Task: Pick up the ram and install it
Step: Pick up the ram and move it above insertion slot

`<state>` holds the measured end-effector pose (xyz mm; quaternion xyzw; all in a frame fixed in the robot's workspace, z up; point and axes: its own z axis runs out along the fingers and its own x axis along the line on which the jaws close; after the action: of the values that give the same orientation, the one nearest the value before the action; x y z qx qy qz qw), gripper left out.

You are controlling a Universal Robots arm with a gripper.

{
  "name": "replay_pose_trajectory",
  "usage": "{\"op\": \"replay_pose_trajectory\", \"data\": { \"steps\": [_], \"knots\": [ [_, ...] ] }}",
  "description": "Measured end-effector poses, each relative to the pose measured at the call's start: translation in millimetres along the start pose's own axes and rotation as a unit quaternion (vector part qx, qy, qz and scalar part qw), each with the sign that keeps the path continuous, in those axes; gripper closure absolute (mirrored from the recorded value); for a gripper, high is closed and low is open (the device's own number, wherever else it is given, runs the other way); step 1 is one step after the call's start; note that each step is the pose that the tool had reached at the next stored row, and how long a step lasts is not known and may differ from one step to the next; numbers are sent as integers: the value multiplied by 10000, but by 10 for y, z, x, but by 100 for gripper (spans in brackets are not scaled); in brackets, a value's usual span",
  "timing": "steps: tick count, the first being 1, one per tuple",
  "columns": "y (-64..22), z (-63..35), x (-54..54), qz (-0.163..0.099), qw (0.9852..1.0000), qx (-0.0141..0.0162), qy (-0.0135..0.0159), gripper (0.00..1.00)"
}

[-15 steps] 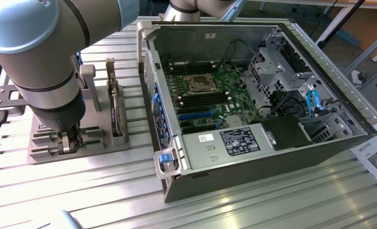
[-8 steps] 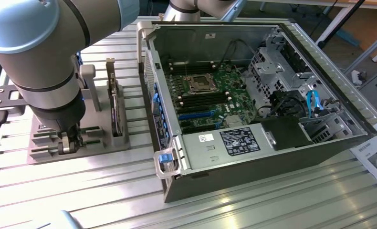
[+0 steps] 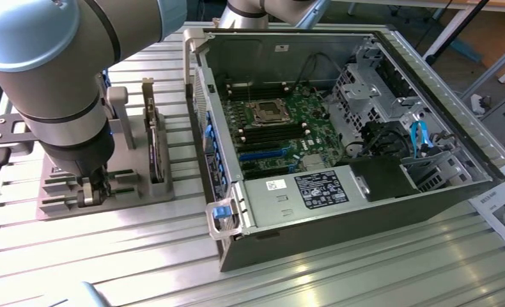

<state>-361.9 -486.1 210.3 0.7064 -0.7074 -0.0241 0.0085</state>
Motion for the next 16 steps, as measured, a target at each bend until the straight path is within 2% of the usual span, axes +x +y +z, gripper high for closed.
{"op": "replay_pose_trajectory", "data": {
  "steps": [8, 16],
  "knots": [
    [0, 0, 0, 128, 9999, 3, -7, 88],
    [0, -6, 0, 130, 9999, 3, -7, 88]
  ]
}}
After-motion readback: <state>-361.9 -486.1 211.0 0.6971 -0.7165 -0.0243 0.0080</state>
